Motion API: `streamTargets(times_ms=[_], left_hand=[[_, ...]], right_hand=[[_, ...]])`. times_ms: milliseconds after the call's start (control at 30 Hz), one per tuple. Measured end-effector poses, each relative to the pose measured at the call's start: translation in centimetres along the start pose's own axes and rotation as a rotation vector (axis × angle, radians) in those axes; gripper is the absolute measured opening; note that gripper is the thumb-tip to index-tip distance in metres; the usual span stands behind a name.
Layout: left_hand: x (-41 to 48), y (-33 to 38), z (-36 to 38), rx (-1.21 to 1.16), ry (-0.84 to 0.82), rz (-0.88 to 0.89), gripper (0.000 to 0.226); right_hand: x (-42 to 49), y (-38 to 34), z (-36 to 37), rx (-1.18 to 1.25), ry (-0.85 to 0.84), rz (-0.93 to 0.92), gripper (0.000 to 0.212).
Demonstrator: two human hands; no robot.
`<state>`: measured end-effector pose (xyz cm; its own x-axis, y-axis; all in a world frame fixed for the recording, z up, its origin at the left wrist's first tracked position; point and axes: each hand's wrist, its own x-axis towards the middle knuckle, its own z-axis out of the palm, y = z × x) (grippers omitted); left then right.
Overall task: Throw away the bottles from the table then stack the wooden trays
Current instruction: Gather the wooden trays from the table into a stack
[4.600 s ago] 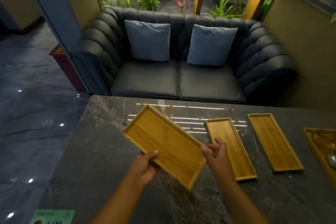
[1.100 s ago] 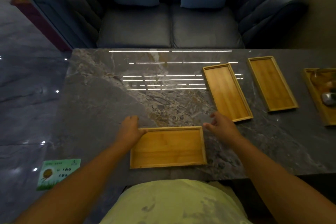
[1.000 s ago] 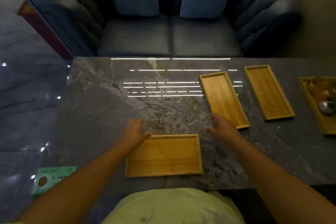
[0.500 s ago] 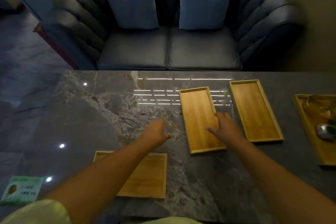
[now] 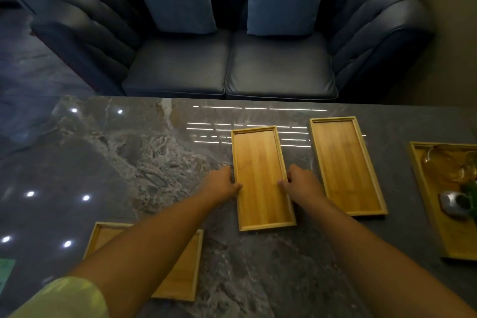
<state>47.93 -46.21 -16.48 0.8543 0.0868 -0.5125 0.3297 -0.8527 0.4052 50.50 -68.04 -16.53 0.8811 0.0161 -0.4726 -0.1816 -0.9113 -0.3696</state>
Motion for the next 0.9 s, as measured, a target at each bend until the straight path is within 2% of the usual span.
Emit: streamTargets(times_ms=[233,467,733,900], left_hand=[[0.5,0.5,1.9,-0.101,0.031,0.014,0.041],[0.5,0.6,1.5,-0.179,0.042,0.006,0.028],[-0.7,1.3,-1.4,-0.253,0.062,0.034,0.019],[-1.9,2.3,-4.3,-0.272,0.111,0.067,0.012]], right_hand=[[0.8,-0.2,0.3,-0.092,-0.011,-0.040,0.027],[0.4,-0.7,-0.1,-0.096,-0.035,-0.028,0.026],[-1.0,-1.9,-2.9,0.103,0.053,-0.088,0.020],[-2.9,-3.2,-4.8,0.193,0.111,-0.121,0.026]])
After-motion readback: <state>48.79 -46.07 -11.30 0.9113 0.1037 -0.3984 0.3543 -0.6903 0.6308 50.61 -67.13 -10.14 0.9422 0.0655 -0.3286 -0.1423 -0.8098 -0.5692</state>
